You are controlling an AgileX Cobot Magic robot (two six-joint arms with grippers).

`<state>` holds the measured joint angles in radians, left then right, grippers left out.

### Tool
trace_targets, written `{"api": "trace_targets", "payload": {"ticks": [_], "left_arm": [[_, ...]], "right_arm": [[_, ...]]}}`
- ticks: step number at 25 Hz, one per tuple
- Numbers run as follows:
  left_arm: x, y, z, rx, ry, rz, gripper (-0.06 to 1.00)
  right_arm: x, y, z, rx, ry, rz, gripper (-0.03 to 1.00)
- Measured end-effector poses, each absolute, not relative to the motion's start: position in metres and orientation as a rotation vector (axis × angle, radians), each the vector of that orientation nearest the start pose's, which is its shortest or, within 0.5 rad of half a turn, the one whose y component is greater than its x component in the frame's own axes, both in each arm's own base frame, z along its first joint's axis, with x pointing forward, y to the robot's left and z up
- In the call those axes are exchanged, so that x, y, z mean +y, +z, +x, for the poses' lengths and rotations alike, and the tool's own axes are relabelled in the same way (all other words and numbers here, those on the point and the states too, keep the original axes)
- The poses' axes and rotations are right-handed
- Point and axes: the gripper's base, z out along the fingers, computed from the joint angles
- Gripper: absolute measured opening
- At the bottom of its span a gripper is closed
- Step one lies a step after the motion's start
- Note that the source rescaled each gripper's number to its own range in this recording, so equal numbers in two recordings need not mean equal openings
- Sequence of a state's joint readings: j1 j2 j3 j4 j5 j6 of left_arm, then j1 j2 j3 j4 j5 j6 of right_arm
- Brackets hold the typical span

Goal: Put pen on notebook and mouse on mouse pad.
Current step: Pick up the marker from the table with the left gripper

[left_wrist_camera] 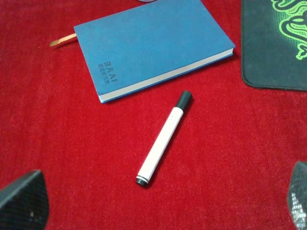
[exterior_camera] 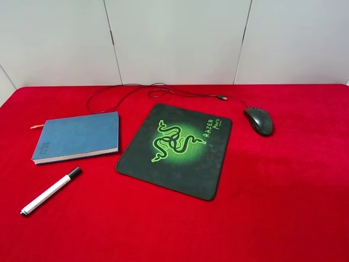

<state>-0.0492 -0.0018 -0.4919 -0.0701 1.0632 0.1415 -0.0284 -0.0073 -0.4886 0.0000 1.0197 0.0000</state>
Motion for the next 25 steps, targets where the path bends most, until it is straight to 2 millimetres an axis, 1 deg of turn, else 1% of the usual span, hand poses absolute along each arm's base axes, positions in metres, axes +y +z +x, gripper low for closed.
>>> {"api": "trace_targets", "payload": {"ticks": [22, 25], "left_arm": [[-0.0051, 0.2750, -0.0047, 2.042, -0.023, 0.198, 1.00], [-0.0045, 0.2792, -0.0066, 2.028, -0.014, 0.197, 1.00]], "right_arm": [[0.0001, 0.2774, -0.0030, 2.007, -0.018, 0.028, 1.00], [0.0001, 0.2774, -0.0030, 2.007, -0.018, 0.028, 1.00]]}}
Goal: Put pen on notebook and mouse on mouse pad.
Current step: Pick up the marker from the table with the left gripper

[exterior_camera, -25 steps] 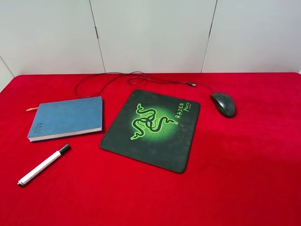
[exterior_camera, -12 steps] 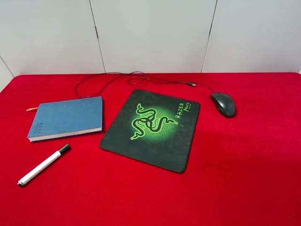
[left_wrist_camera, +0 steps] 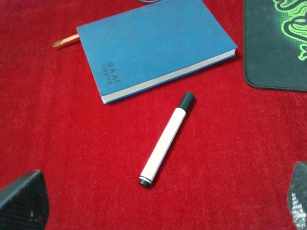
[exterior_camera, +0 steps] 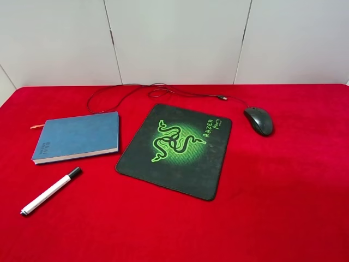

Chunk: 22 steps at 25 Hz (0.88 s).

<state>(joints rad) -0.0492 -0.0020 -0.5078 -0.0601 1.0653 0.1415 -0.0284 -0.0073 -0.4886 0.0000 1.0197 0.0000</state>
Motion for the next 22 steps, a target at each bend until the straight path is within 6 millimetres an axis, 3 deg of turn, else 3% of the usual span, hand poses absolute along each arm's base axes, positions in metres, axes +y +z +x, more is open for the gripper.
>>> {"api": "trace_targets", "payload": {"ticks": [6, 13, 18, 22], "left_arm": [[-0.004, 0.305, 0.003, 2.058, -0.007, 0.198, 1.00], [-0.006, 0.333, 0.040, 2.187, -0.012, 0.205, 1.00], [-0.008, 0.337, 0.075, 2.325, -0.018, 0.215, 1.00], [-0.009, 0.326, 0.104, 2.476, -0.023, 0.225, 1.00]], "right_arm": [[0.000, 0.277, -0.003, 2.007, -0.018, 0.028, 1.00], [0.000, 0.277, -0.003, 2.007, -0.018, 0.028, 1.00], [0.000, 0.277, -0.003, 2.007, -0.018, 0.028, 1.00], [0.000, 0.277, -0.003, 2.007, -0.018, 0.028, 1.00]]}}
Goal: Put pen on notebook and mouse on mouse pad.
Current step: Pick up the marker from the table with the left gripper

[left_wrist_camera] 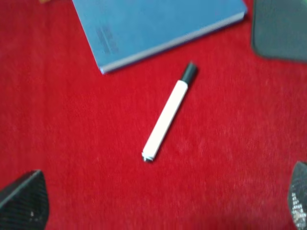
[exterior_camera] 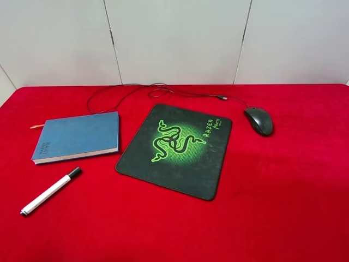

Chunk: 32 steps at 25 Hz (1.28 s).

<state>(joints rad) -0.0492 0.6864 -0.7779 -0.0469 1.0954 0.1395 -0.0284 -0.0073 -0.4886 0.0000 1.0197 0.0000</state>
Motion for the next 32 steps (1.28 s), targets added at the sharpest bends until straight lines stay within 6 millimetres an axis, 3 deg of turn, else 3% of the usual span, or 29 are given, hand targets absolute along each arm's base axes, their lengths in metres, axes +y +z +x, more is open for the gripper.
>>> {"api": "trace_targets", "payload": {"ticks": [8, 19, 24, 32], "left_arm": [[-0.011, 0.288, 0.160, 2.745, -0.032, 0.250, 1.00], [-0.014, 0.223, 0.223, 2.911, -0.019, 0.430, 1.00], [-0.015, 0.196, 0.236, 2.965, -0.049, 0.468, 1.00], [-0.027, 0.157, 0.227, 2.903, -0.035, 0.540, 1.00]], "right_arm": [[0.000, 0.277, -0.003, 2.007, -0.018, 0.028, 1.00], [0.000, 0.277, -0.003, 2.007, -0.018, 0.028, 1.00], [0.000, 0.277, -0.003, 2.007, -0.018, 0.028, 1.00], [0.000, 0.277, -0.003, 2.007, -0.018, 0.028, 1.00]]}}
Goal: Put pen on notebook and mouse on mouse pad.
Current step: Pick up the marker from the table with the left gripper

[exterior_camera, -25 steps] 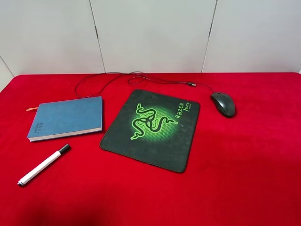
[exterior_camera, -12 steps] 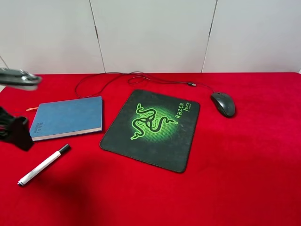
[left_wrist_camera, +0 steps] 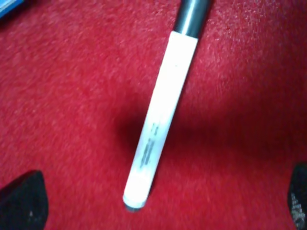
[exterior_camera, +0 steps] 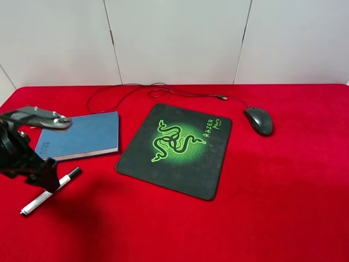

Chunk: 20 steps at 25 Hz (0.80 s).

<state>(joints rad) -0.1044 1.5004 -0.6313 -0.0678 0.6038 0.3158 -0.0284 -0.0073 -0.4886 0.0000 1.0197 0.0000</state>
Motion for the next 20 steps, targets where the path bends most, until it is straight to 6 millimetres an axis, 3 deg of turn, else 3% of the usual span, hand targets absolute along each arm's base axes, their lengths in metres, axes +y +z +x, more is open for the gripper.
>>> {"api": "trace_targets", "payload": {"ticks": [15, 20], "left_arm": [[-0.043, 0.106, 0.234, 2.920, -0.030, 0.638, 1.00], [-0.046, 0.103, 0.235, 2.916, -0.029, 0.655, 1.00]], "right_arm": [[0.000, 0.277, -0.003, 2.007, -0.018, 0.028, 1.00], [0.000, 0.277, -0.003, 2.007, -0.018, 0.028, 1.00]]}}
